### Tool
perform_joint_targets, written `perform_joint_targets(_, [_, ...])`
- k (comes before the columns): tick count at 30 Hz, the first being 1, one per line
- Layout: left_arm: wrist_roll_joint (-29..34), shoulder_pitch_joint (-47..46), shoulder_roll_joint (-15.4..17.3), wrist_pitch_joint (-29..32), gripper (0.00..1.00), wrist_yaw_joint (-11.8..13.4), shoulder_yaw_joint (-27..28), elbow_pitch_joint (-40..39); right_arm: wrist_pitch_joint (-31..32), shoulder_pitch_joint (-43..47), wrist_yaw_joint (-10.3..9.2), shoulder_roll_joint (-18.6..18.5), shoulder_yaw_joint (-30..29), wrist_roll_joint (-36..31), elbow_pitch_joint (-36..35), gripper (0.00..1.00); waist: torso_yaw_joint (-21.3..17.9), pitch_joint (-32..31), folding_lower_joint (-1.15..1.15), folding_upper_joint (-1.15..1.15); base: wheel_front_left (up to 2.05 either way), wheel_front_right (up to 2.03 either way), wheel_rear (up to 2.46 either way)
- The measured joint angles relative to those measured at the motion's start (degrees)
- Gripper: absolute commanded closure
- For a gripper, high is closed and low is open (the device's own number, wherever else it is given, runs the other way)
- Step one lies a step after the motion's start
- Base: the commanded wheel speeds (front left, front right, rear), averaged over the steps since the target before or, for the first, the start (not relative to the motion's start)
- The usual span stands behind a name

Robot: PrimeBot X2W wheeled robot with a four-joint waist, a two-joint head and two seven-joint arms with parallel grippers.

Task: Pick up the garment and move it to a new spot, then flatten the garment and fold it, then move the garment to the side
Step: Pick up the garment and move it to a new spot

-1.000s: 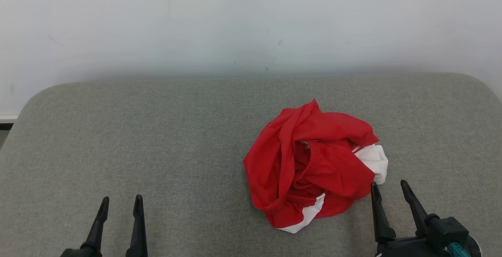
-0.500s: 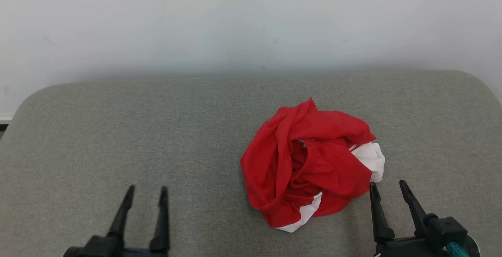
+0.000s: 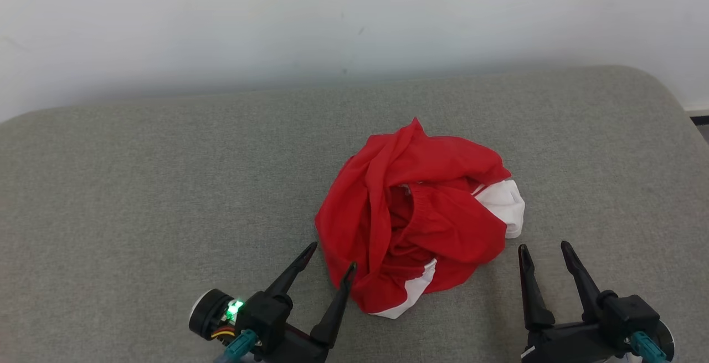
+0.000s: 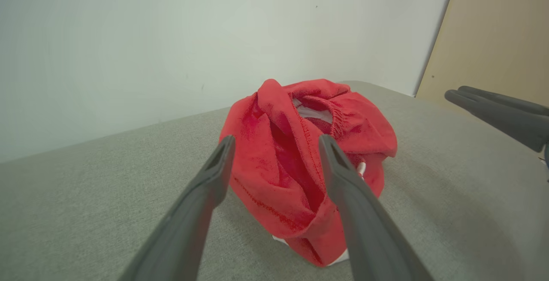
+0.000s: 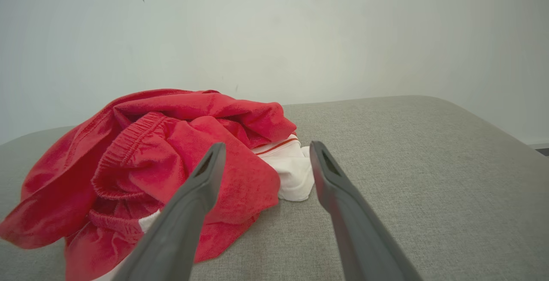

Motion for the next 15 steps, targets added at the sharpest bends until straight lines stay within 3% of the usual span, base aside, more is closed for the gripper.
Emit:
perform_joint_targets(11, [-1.89,-5.27,2.21,0.00,0.00,0.00,-9.12,10.21,0.00,-1.68,0.00,0.08,-0.11,0.91,-0.44,0.00,-4.02,4.02,0.00,0.00,0.00,0.00,0.00])
perform_joint_targets(15, [-2.10,-7.39,2.46,0.00,0.00,0.00,-9.20,13.67,0.00,-2.33,0.00,0.08,-0.20,1.09,-0.67,0.00,-5.17,5.51,0.01,0.00,0.00,0.00,0.00])
